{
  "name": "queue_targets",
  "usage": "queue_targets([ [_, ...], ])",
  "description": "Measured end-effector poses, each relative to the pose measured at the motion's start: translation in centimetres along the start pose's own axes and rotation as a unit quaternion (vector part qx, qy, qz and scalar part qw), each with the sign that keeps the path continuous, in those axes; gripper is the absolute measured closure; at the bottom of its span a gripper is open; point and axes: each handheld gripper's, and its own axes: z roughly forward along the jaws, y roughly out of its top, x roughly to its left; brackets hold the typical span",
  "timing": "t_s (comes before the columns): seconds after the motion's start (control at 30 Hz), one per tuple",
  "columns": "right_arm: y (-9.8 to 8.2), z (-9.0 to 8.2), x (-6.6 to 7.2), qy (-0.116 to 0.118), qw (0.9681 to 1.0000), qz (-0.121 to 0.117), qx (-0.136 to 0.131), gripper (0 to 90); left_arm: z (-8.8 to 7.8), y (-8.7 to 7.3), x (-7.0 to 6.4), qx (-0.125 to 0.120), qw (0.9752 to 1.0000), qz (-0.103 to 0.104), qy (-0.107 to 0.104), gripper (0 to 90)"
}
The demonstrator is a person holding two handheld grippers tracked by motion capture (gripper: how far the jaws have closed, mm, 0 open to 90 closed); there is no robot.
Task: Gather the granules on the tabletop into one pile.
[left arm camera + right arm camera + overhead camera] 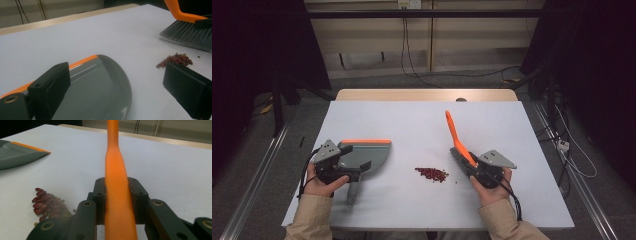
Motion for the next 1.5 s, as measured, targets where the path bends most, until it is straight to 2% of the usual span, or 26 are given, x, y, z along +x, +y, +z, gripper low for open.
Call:
queue_targets([
  [0.2,-0.4,0.6,2.0,-0.019,0.9997,-0.012,-0.009,71.4,-0.2,0.1,-0.3,-0.005,1.0000,0.002,-0.001,7.5],
  [0.3,-0.6,1.0,3.0,-0.021,0.9996,-0.010,-0.017,71.4,-0.3,0.1,-0.3,-0.004,1.0000,0.003,0.001,7.5],
  [0.4,-0.4,1.5,3.4,-0.024,0.9995,-0.004,-0.022,71.4,-0.3,0.1,-0.3,-0.002,1.0000,0.004,0.002,7.5],
  [0.43,-0.4,1.7,3.5,-0.019,0.9995,0.003,-0.025,71.4,-0.3,0.1,-0.2,-0.001,1.0000,0.005,0.002,7.5],
  [0.67,-0.1,2.9,4.6,-0.014,0.9991,0.009,-0.038,71.4,-0.3,0.1,-0.2,0.001,1.0000,0.006,0.006,7.4],
  [0.73,-0.1,3.3,4.9,-0.007,0.9988,0.022,-0.042,71.4,-0.3,0.1,-0.2,0.002,1.0000,0.006,0.006,7.4],
  [0.77,0.0,3.5,5.1,-0.008,0.9989,0.018,-0.043,71.4,-0.3,0.1,-0.2,0.002,1.0000,0.007,0.006,7.4],
  [0.93,0.6,4.5,5.7,0.015,0.9982,0.022,-0.054,71.4,-0.4,0.0,-0.1,0.001,0.9999,0.007,0.008,7.5],
  [1.07,1.7,4.2,5.5,0.005,0.9977,0.025,-0.063,71.4,-0.4,0.0,-0.1,0.003,0.9999,0.009,0.009,7.5],
  [1.17,2.5,3.5,5.8,0.021,0.9962,0.030,-0.079,71.4,-0.4,0.0,-0.1,0.001,0.9999,0.007,0.010,7.5],
  [1.27,3.0,3.3,7.1,0.044,0.9947,0.040,-0.084,71.4,-0.4,0.0,-0.1,0.002,0.9999,0.007,0.011,7.4],
  [1.5,1.9,4.8,10.7,0.095,0.9898,0.084,-0.065,71.4,-0.5,0.0,-0.1,0.001,0.9999,0.008,0.011,7.5],
])
